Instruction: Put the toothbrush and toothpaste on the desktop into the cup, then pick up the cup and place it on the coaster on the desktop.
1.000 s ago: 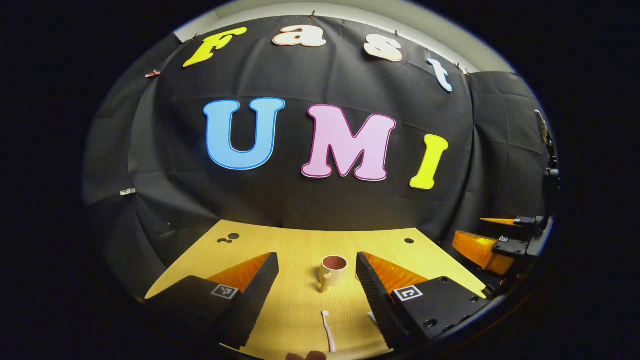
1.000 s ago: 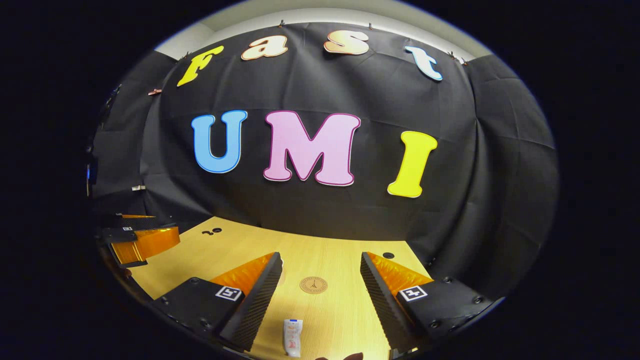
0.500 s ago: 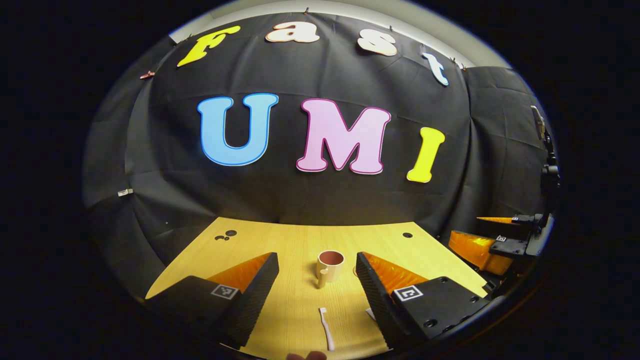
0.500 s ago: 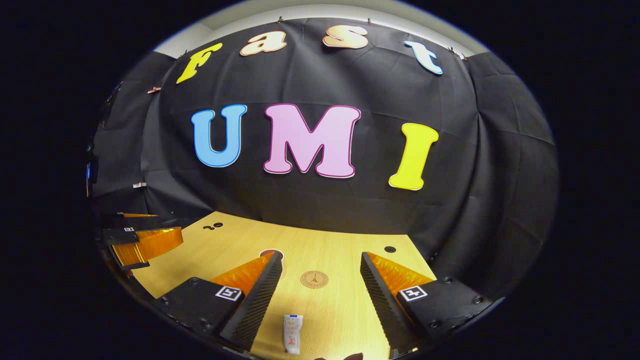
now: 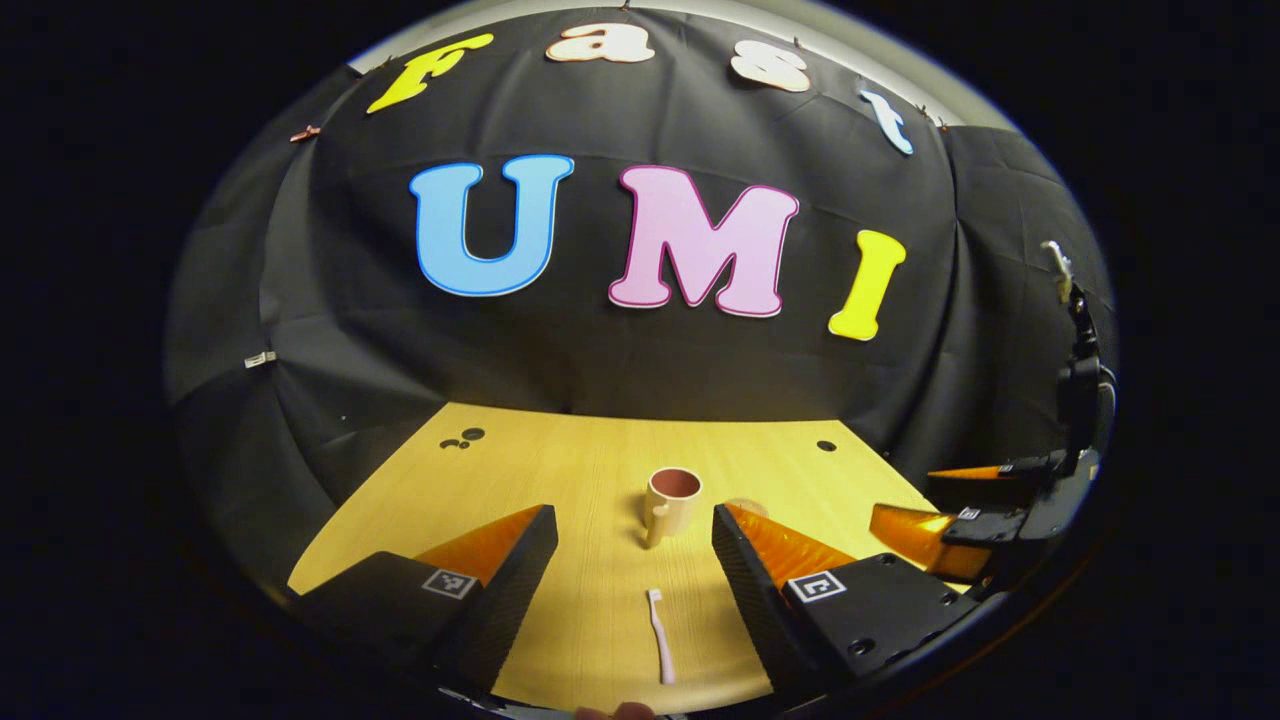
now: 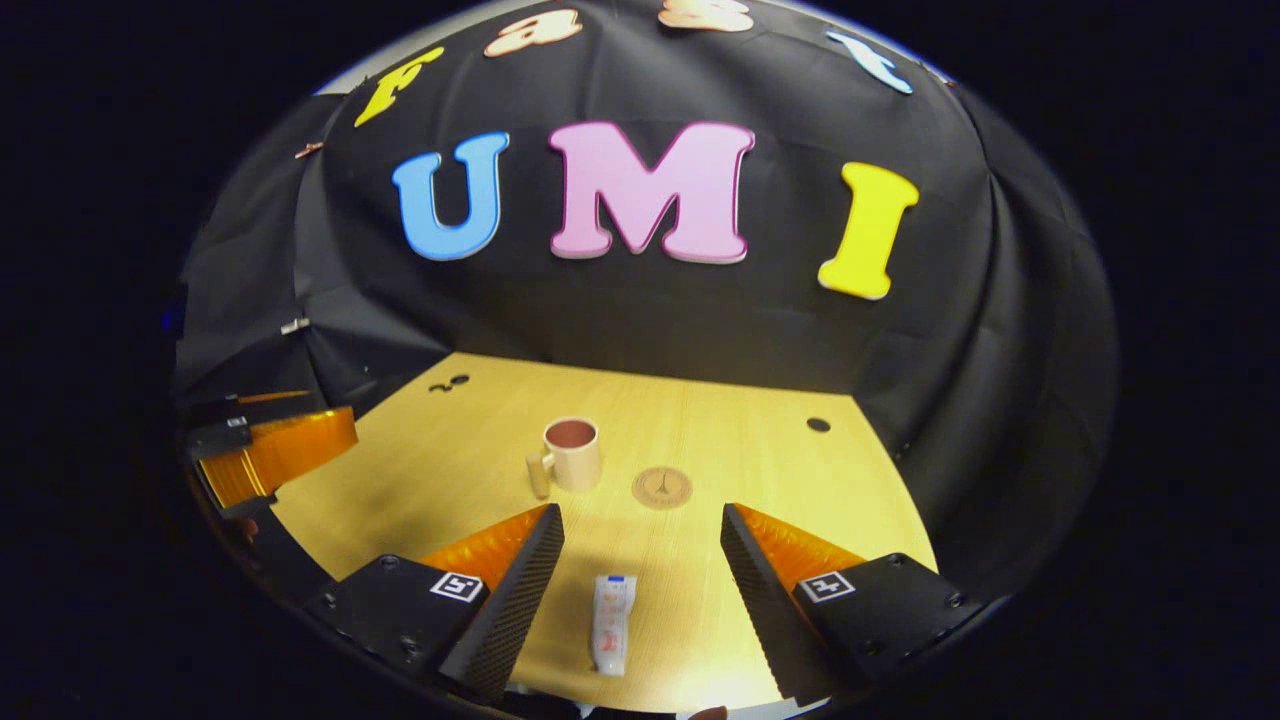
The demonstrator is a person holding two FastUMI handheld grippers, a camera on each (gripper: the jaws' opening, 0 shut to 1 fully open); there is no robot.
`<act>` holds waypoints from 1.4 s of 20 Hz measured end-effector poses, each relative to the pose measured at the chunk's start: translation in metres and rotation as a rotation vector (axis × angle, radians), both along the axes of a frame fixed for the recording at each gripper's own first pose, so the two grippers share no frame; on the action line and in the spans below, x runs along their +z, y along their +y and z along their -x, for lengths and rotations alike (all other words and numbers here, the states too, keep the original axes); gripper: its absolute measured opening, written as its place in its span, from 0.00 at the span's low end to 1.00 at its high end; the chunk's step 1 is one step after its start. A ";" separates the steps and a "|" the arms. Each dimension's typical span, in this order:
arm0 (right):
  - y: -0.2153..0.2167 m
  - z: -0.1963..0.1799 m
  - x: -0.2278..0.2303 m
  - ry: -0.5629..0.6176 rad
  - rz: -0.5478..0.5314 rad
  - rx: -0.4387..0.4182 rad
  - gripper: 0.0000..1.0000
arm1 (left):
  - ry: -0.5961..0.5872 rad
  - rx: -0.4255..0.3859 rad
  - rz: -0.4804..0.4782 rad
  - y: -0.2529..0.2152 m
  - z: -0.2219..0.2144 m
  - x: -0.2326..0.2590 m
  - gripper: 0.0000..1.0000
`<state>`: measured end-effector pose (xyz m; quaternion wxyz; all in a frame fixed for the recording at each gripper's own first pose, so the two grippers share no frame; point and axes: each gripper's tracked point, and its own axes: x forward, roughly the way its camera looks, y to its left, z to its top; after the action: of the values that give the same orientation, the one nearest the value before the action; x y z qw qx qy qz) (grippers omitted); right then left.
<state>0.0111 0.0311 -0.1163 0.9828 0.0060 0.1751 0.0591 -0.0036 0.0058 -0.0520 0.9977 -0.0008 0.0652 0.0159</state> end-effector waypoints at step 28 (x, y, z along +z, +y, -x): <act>0.033 -0.022 -0.236 0.652 0.027 0.045 0.48 | 0.372 0.020 0.022 0.000 -0.050 -0.175 0.96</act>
<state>0.0333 0.0640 -0.3523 0.8734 0.0079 0.4814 0.0734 0.0462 0.0060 -0.2269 0.9682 -0.0095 0.2489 0.0248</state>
